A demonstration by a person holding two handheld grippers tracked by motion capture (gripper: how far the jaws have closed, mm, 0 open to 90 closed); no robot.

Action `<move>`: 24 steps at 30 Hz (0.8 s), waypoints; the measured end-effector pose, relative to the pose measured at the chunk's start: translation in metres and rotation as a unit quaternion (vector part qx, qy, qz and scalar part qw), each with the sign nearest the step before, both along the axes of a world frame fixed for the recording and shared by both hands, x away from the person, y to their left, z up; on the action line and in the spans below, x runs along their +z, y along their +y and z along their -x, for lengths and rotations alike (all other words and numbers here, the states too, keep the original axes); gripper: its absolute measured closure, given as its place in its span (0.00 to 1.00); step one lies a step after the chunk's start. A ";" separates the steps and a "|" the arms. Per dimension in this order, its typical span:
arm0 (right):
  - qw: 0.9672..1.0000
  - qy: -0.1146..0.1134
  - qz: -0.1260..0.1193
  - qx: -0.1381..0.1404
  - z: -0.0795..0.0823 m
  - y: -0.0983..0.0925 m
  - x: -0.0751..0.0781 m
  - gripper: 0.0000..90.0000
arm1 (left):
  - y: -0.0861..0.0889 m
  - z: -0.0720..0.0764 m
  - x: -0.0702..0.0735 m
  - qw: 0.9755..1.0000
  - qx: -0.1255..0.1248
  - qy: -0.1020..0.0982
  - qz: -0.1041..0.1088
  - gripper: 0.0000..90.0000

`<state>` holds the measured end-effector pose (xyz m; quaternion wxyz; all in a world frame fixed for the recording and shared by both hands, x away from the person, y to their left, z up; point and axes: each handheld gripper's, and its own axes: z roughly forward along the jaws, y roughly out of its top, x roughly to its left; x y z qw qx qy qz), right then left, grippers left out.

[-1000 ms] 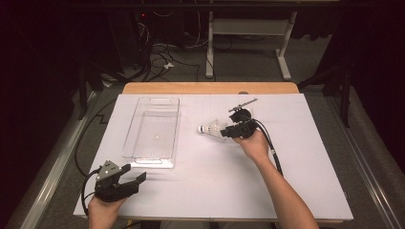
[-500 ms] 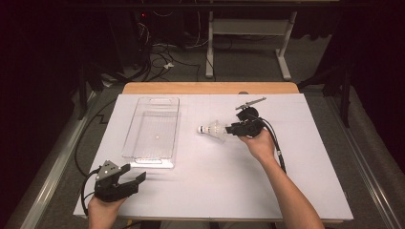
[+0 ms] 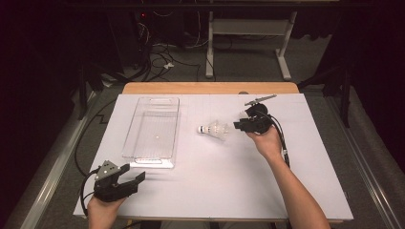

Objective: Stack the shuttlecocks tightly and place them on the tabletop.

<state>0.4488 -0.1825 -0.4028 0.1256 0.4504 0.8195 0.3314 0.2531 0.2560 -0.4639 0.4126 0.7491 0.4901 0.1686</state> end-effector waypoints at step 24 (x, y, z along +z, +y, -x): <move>0.999 -0.005 0.009 -0.052 -0.028 -0.025 0.014 0.70 | 0.001 -0.001 0.000 1.000 0.004 0.001 0.004 0.35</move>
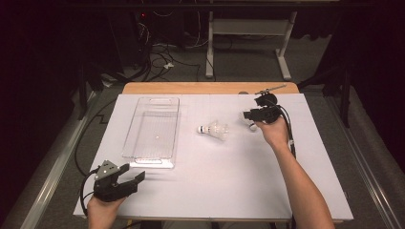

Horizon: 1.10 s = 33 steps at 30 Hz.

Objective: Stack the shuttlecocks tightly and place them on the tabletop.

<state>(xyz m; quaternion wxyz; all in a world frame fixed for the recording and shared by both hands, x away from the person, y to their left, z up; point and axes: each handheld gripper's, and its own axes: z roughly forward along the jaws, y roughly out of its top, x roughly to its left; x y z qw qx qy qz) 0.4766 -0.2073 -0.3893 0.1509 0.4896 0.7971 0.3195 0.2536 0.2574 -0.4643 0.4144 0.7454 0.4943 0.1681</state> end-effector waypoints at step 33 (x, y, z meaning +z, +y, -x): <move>0.997 0.019 0.074 -0.013 -0.050 0.025 -0.002 0.65 | 0.002 0.000 0.000 1.000 0.003 0.002 0.006 0.35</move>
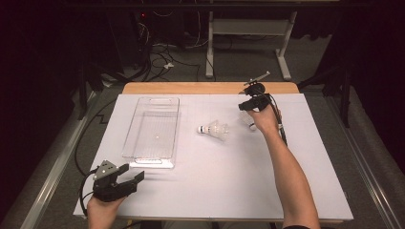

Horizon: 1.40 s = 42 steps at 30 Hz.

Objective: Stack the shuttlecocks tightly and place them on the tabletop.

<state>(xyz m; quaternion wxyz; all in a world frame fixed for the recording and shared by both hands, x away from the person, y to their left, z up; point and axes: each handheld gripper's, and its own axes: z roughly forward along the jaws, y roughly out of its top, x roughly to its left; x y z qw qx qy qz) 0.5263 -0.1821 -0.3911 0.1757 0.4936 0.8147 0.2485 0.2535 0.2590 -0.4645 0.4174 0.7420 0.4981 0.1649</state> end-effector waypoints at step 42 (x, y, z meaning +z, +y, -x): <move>0.998 0.053 0.013 0.008 -0.001 -0.005 -0.002 0.86 | 0.001 0.000 0.000 1.000 0.001 -0.001 0.004 0.35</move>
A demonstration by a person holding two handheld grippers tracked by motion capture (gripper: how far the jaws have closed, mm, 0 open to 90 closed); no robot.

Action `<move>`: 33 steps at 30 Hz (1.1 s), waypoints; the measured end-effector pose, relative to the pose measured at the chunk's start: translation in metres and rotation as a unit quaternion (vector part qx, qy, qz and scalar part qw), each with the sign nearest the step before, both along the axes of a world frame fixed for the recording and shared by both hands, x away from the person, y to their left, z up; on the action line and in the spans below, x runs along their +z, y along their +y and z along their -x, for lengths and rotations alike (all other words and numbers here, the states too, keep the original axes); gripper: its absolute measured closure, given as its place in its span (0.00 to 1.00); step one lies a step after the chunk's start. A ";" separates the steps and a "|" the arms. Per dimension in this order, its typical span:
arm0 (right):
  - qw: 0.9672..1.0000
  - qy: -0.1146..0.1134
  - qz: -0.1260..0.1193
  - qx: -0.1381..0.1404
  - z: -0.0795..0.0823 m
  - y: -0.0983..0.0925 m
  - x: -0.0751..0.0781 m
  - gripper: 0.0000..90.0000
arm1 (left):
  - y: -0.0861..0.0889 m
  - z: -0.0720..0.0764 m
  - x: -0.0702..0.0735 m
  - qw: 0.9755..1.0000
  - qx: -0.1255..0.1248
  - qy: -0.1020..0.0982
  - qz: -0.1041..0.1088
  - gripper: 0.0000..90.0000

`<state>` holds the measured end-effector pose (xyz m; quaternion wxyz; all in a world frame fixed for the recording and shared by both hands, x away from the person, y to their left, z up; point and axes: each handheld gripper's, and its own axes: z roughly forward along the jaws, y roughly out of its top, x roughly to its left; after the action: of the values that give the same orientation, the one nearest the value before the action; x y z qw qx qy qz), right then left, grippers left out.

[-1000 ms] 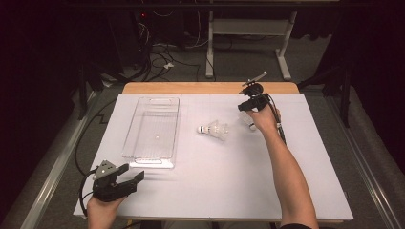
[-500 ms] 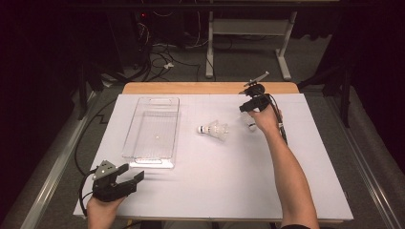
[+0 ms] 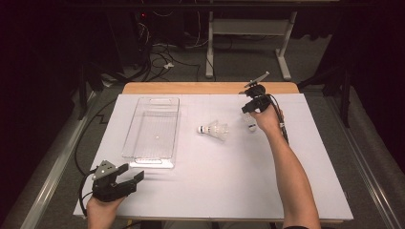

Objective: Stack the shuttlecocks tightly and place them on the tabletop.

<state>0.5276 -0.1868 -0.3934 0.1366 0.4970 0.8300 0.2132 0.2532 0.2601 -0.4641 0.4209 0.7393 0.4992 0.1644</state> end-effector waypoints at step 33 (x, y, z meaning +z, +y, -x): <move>1.000 -0.002 -0.017 0.018 0.031 -0.011 0.015 1.00 | -0.001 0.000 0.000 1.000 -0.003 0.000 -0.005 0.35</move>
<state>0.4961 -0.1982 -0.3784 0.1265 0.4838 0.8348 0.2305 0.2532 0.2586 -0.4640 0.4181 0.7428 0.4959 0.1659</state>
